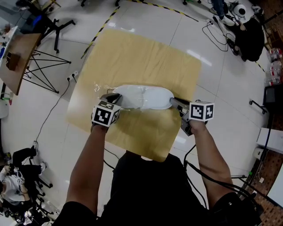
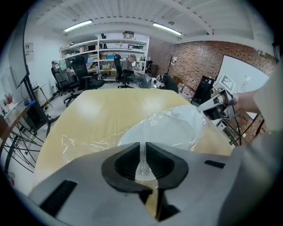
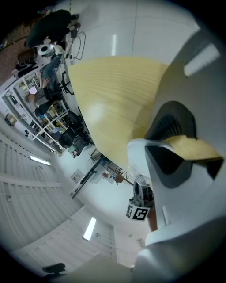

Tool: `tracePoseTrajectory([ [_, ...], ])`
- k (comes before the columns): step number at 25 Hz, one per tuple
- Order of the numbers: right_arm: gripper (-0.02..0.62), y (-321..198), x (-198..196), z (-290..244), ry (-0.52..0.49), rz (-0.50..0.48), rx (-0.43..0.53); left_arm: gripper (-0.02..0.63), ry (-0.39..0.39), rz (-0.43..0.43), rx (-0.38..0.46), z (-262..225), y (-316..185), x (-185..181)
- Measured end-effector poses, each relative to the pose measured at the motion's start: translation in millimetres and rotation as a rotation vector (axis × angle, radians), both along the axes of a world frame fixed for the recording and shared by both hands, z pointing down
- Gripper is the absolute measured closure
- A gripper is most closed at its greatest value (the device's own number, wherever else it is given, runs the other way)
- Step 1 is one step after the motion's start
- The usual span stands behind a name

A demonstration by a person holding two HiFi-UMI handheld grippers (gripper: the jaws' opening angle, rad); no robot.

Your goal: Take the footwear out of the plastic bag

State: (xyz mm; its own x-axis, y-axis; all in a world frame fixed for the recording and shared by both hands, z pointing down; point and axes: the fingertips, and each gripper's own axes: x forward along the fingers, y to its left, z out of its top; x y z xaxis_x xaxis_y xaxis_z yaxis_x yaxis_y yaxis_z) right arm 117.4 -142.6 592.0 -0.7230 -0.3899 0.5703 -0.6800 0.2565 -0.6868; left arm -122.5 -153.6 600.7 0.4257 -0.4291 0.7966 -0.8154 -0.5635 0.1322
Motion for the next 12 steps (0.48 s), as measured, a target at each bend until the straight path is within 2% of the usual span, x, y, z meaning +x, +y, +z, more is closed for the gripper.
tracePoseTrajectory([
  [4,0.557,-3,23,-1,-0.065,0.082,-0.023,0.575,-0.019,0.005,-0.007,5,2,-5],
  [12,0.557,-4,59,-3,-0.049,0.131,-0.011,0.581,-0.09,-0.011,-0.019,13,-3,-24],
])
